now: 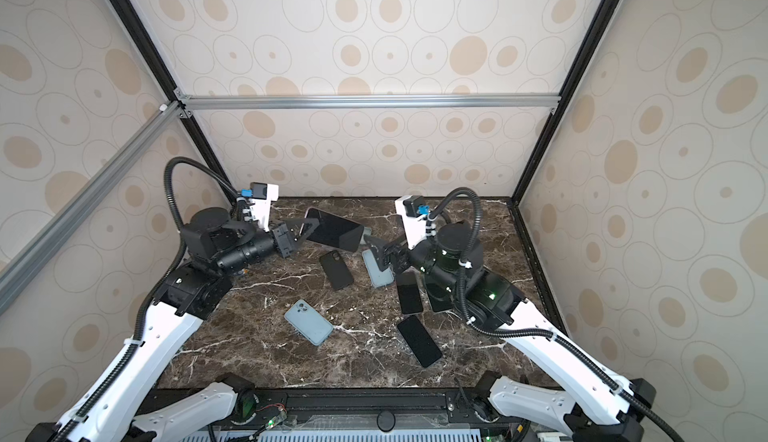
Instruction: Put the phone into the phone case
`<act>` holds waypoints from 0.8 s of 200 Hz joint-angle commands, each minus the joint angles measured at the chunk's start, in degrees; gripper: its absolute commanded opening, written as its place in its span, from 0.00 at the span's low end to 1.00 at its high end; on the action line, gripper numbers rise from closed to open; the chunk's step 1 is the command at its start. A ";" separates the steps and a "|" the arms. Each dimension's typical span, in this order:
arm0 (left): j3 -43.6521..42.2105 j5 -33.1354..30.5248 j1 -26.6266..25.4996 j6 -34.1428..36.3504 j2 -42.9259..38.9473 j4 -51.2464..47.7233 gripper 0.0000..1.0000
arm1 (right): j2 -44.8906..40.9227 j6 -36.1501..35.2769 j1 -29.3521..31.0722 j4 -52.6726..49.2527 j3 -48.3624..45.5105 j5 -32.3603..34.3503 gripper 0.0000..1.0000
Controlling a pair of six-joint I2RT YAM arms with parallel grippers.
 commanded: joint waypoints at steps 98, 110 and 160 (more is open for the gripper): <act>-5.41 7.65 0.41 -17.42 -2.67 48.82 0.00 | 0.98 21.53 -10.98 10.35 6.20 -28.08 0.73; -5.38 9.43 0.41 -18.46 -2.52 50.96 0.00 | 2.09 22.25 -11.02 12.06 6.84 -30.83 0.73; -6.33 13.37 0.42 -23.08 -2.77 56.82 0.00 | 6.04 26.25 -10.95 20.90 8.18 -39.29 0.73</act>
